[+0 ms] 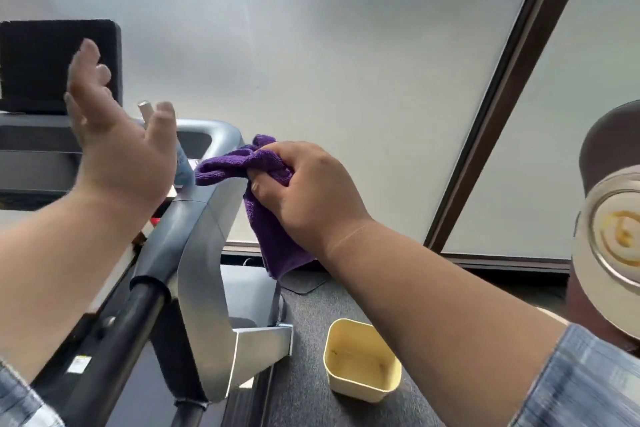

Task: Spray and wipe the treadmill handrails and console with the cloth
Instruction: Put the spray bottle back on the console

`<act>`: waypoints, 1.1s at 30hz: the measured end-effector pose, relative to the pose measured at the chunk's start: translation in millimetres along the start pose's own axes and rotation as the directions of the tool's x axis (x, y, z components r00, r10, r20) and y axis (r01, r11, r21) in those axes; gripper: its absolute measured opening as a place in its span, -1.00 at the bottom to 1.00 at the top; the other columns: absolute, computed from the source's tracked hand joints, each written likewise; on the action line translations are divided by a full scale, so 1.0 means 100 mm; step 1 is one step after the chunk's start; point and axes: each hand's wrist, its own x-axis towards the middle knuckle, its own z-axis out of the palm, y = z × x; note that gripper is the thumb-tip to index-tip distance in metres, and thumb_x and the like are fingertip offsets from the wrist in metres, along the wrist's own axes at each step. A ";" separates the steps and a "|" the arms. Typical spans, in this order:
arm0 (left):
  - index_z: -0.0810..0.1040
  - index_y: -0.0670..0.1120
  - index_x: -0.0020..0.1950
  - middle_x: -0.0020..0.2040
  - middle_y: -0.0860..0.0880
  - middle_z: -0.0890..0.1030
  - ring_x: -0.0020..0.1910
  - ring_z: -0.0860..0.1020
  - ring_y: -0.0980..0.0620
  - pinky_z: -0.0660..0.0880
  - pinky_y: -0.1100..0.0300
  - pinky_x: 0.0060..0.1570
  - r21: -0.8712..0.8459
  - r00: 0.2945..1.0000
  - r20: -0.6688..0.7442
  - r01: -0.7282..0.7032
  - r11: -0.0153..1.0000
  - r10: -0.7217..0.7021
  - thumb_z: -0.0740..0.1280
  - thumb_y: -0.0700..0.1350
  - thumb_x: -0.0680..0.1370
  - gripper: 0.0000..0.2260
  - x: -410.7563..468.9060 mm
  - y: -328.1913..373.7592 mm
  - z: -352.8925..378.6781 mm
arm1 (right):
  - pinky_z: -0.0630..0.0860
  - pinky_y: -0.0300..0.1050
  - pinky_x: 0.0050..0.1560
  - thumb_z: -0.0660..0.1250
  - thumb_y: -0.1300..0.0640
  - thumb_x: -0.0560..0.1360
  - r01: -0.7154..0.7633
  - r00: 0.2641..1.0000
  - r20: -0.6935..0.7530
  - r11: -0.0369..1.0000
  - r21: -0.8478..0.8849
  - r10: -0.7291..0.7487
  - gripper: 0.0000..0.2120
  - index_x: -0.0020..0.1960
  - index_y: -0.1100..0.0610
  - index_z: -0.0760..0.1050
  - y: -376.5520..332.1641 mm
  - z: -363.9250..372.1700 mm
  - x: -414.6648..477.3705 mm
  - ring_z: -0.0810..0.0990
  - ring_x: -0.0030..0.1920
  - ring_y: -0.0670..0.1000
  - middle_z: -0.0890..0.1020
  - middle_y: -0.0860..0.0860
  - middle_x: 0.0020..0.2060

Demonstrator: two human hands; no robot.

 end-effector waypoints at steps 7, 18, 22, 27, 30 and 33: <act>0.18 0.59 0.19 0.10 0.40 0.52 0.05 0.56 0.34 0.48 0.22 0.09 -0.100 0.674 0.738 0.083 0.991 0.018 0.51 0.32 0.23 -0.32 -0.57 1.45 0.37 | 0.49 0.00 0.13 0.37 0.01 0.52 0.008 0.996 -0.089 0.999 0.040 -0.005 -0.81 0.10 0.00 0.63 0.41 -0.87 -0.20 0.55 0.05 0.01 0.63 -0.01 -0.02; 0.37 0.11 0.27 -0.07 0.21 0.57 -0.13 0.55 0.38 0.39 0.54 -0.30 -0.159 0.770 0.634 0.220 0.962 -0.071 0.47 -0.19 0.41 -0.49 -1.83 1.76 1.95 | 0.33 0.04 0.44 0.31 -0.10 0.59 -0.188 0.970 0.183 0.969 0.160 0.158 -0.51 0.46 0.05 0.37 1.72 -1.77 -0.71 0.39 0.39 -0.02 0.44 0.00 0.39; 0.49 0.01 0.12 -0.19 0.14 0.59 -0.21 0.63 0.08 0.46 0.28 -0.30 -0.109 0.647 0.752 0.310 0.944 -0.125 0.39 -0.06 0.43 -0.72 -2.05 1.38 2.40 | 0.26 -0.25 0.44 0.41 0.13 0.46 -0.203 0.881 0.430 0.979 -0.031 0.196 -0.28 0.55 -0.03 0.21 2.30 -1.84 -0.89 0.30 0.41 -0.19 0.32 -0.16 0.38; 0.45 0.23 0.18 -0.05 0.20 0.61 -0.05 0.60 0.23 0.51 0.26 -0.04 0.005 0.535 0.825 0.316 0.949 -0.183 0.41 0.12 0.46 -0.68 -2.56 0.68 2.82 | 0.40 -0.31 0.23 0.38 0.22 0.45 -0.231 0.827 0.460 0.942 -0.244 0.322 -0.41 0.45 -0.04 0.37 3.07 -1.40 -1.10 0.53 0.20 -0.11 0.57 -0.10 0.23; 0.43 0.22 0.25 0.02 0.17 0.60 0.00 0.56 0.12 0.51 0.11 0.03 0.146 0.470 0.862 0.127 0.981 -0.189 0.32 0.29 0.42 -0.57 -2.86 0.15 3.07 | 0.49 -0.05 0.17 0.34 0.16 0.47 -0.313 0.801 0.406 0.886 -0.342 0.440 -0.57 0.32 -0.06 0.46 3.53 -0.90 -1.29 0.58 0.14 0.05 0.62 -0.02 0.13; 0.43 0.15 0.23 0.01 0.02 0.56 0.03 0.52 -0.07 0.50 0.03 0.01 0.200 0.377 0.911 -0.054 0.978 -0.166 0.29 0.24 0.40 -0.57 -3.07 -0.32 3.29 | 0.50 0.06 0.15 0.25 0.13 0.45 -0.409 0.749 0.389 0.836 -0.367 0.537 -0.63 0.24 -0.08 0.48 3.85 -0.43 -1.47 0.54 0.14 0.11 0.57 0.02 0.10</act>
